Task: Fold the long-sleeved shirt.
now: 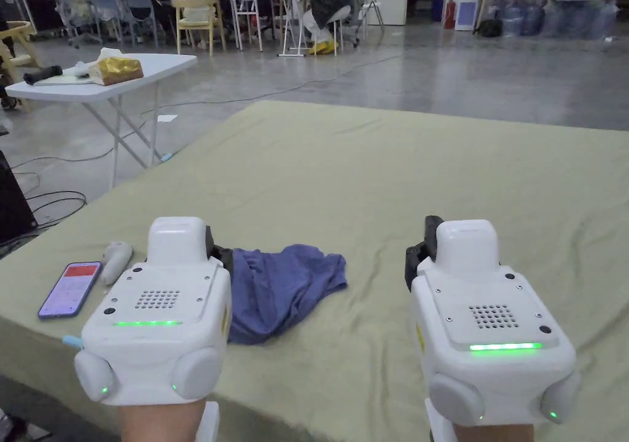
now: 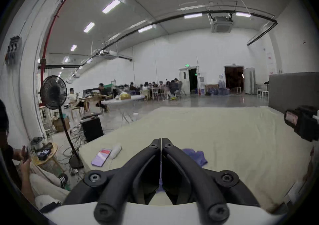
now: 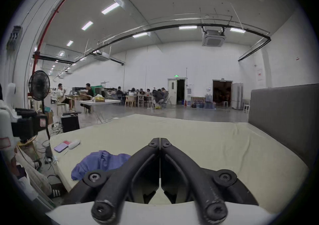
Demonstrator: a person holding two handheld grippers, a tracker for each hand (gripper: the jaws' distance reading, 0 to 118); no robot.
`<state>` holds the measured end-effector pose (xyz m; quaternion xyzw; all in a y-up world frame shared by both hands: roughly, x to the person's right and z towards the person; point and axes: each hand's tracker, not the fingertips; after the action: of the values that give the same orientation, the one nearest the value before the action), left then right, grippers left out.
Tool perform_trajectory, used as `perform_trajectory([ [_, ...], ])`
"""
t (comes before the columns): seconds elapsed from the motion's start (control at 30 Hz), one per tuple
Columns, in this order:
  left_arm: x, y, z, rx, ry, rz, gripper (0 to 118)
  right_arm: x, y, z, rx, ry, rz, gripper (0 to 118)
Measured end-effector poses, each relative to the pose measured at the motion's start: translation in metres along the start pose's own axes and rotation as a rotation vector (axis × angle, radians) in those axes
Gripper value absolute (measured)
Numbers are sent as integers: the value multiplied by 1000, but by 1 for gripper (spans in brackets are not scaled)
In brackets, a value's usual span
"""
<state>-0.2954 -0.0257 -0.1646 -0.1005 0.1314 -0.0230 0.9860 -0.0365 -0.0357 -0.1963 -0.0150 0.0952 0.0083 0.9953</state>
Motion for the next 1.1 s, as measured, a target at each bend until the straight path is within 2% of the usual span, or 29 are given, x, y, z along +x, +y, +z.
perform_trajectory([
  [0.13,1,2,-50,-245,-29,68,0,2,-5,-6,-17,3,-8,0],
  [0.17,1,-1,-71,-334,-45,80,14,2,-7,-8,-23,2,-9,0],
  [0.2,-1,-8,-97,-426,-69,104,42,2,-9,-9,-29,0,-10,0],
  [0.23,-1,-16,-121,-550,-54,98,81,1,-12,-12,-36,-2,-10,0],
  [0.27,-1,-25,-146,-634,-69,117,114,0,-15,-15,-44,-2,-11,0],
  [0.3,0,-35,-167,-687,-84,110,118,0,-18,-18,-54,0,-13,0],
  [0.53,11,-94,-267,-790,-70,74,118,-2,-38,-45,-127,4,11,0],
  [0.6,15,-103,-283,-775,-42,44,113,-1,-43,-51,-143,0,19,0],
  [0.63,16,-104,-289,-788,-40,29,106,-1,-46,-54,-152,2,23,0],
  [0.67,18,-107,-296,-803,-48,20,90,0,-49,-57,-167,1,27,0],
  [0.77,21,-114,-305,-838,-12,-63,22,1,-57,-65,-197,-2,34,0],
  [0.83,20,-105,-298,-811,-48,-19,13,4,-60,-67,-211,0,31,0],
  [0.97,23,-76,-276,-749,-155,54,11,12,-59,-64,-213,-9,17,0],
  [1.1,71,-24,-228,-633,-351,73,11,33,-52,-52,-190,-53,-3,0],
])
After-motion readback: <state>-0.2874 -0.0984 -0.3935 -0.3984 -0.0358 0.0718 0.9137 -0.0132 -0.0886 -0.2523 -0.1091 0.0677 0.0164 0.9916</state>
